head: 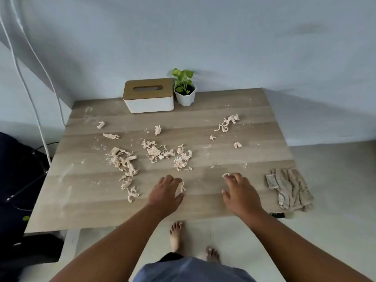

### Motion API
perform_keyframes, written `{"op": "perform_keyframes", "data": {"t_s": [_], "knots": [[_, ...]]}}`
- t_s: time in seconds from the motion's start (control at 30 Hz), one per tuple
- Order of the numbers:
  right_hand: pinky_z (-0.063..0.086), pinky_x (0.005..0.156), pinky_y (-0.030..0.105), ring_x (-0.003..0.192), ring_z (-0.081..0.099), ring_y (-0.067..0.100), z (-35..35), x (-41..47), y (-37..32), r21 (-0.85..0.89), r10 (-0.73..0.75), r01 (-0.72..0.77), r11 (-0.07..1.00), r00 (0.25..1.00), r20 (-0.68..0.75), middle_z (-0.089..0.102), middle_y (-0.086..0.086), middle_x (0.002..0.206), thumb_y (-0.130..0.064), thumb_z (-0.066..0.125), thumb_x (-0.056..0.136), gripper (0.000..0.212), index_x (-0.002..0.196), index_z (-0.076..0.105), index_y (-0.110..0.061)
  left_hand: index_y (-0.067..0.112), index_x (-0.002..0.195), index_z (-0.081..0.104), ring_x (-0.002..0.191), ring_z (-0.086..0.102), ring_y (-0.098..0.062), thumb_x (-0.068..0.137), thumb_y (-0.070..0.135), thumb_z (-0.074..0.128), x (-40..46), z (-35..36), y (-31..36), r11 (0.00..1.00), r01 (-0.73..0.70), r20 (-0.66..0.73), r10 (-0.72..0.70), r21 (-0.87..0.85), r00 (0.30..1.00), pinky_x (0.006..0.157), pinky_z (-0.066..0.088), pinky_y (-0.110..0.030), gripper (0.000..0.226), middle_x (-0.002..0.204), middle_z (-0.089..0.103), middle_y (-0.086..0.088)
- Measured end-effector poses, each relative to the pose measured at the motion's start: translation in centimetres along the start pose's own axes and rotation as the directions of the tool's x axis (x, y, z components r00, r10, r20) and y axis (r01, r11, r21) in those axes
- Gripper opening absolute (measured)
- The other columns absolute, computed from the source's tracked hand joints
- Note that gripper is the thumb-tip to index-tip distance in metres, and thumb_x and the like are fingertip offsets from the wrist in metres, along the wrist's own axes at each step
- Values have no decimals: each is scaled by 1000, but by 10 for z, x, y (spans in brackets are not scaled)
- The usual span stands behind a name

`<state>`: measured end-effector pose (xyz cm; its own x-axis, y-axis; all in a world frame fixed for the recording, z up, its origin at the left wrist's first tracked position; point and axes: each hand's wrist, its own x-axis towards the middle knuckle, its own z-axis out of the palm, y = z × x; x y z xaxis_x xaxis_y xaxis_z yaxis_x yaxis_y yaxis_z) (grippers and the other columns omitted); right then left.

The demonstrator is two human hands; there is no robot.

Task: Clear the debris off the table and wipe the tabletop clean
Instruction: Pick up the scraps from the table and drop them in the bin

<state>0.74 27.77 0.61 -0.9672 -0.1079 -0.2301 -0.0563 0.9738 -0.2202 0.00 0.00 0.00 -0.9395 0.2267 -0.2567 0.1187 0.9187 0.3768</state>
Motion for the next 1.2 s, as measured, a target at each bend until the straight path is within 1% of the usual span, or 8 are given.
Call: {"op": "perform_keyframes", "data": {"t_s": [0.2, 0.37, 0.47, 0.63, 0.8, 1.03, 1.13, 1.2], "knots": [[55, 83, 39, 114, 55, 26, 7, 17, 1, 20, 110, -110, 994, 994, 0, 51, 1, 136, -36, 61, 93, 42, 133, 53, -29, 22, 140, 56, 120, 52, -27, 94, 48, 65, 22, 5, -10, 996, -69, 72, 66, 48, 995, 102, 49, -42, 53, 126, 53, -5], [55, 84, 41, 113, 52, 27, 16, 26, -4, -8, 152, -151, 988, 988, 25, 52, 2, 135, -34, 56, 95, 44, 138, 50, -26, 23, 134, 58, 118, 51, -25, 95, 45, 63, 37, 7, -19, 989, -133, 121, 124, 71, 985, 102, 47, -41, 44, 124, 52, -3], [55, 84, 39, 112, 52, 26, 19, 30, -5, -12, 166, -166, 986, 986, 19, 54, 4, 129, -25, 56, 97, 42, 139, 53, -25, 24, 127, 63, 117, 52, -23, 99, 43, 61, 46, 8, -24, 982, -171, 147, 158, 80, 976, 101, 47, -38, 34, 122, 55, -2], [53, 87, 34, 113, 51, 26, 25, 33, -2, -11, 145, -145, 989, 988, 48, 54, 5, 125, -5, 58, 93, 44, 135, 60, -18, 19, 112, 70, 112, 57, -24, 102, 31, 59, 58, 9, -29, 972, -231, 194, 220, 40, 956, 96, 48, -40, 19, 114, 60, -3], [50, 91, 34, 121, 50, 24, 28, 36, 2, 59, 146, -150, 987, 987, 71, 54, 4, 127, -5, 58, 95, 36, 128, 66, -18, 20, 109, 67, 110, 58, -22, 103, 32, 57, 60, 13, -31, 970, -239, 205, 227, 37, 952, 93, 49, -40, 17, 112, 60, -2], [47, 84, 33, 114, 53, 25, 24, 35, 2, 89, 140, -147, 985, 987, 75, 54, 5, 119, 2, 54, 91, 35, 119, 62, -17, 15, 109, 63, 109, 57, -25, 107, 32, 50, 55, 13, -31, 967, -254, 194, 243, 33, 950, 93, 49, -43, 22, 112, 60, -5], [45, 83, 31, 112, 52, 24, 25, 29, 4, 139, 153, -161, 977, 986, 63, 53, 5, 118, 5, 48, 90, 38, 121, 57, -14, 19, 103, 58, 101, 59, -27, 106, 31, 50, 58, 6, -26, 981, -192, 159, 194, -29, 968, 86, 50, -42, 15, 105, 64, -3], [46, 84, 32, 111, 53, 25, 24, 26, 7, 162, 175, -179, 970, 984, 38, 54, 6, 118, 0, 46, 97, 32, 124, 56, -13, 20, 101, 54, 93, 60, -29, 105, 27, 50, 62, 2, -22, 985, -159, 136, 166, -64, 977, 78, 49, -40, 9, 100, 65, -4]]}}
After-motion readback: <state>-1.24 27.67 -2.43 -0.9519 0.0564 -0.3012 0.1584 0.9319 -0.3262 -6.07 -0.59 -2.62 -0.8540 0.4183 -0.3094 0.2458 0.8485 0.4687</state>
